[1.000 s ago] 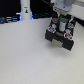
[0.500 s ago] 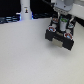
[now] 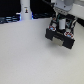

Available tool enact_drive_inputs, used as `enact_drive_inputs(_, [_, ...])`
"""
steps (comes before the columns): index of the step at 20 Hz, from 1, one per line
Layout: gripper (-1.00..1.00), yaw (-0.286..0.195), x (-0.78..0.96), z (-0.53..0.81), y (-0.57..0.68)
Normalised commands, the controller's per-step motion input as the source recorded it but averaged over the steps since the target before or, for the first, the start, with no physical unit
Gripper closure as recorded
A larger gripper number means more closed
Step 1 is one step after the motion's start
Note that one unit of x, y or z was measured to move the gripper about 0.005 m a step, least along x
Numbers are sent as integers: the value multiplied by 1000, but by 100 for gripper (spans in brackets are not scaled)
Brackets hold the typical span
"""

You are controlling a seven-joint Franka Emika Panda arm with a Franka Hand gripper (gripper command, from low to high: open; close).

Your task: Open the kcup holder, insert the kcup into the holder, and close the kcup holder

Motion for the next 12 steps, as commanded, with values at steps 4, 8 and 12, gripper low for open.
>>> enact_drive_inputs(4, [-100,-3,-152,49,8])
enact_drive_inputs(8, [-100,0,-235,41,0])
enact_drive_inputs(12, [-100,46,121,173,-177])
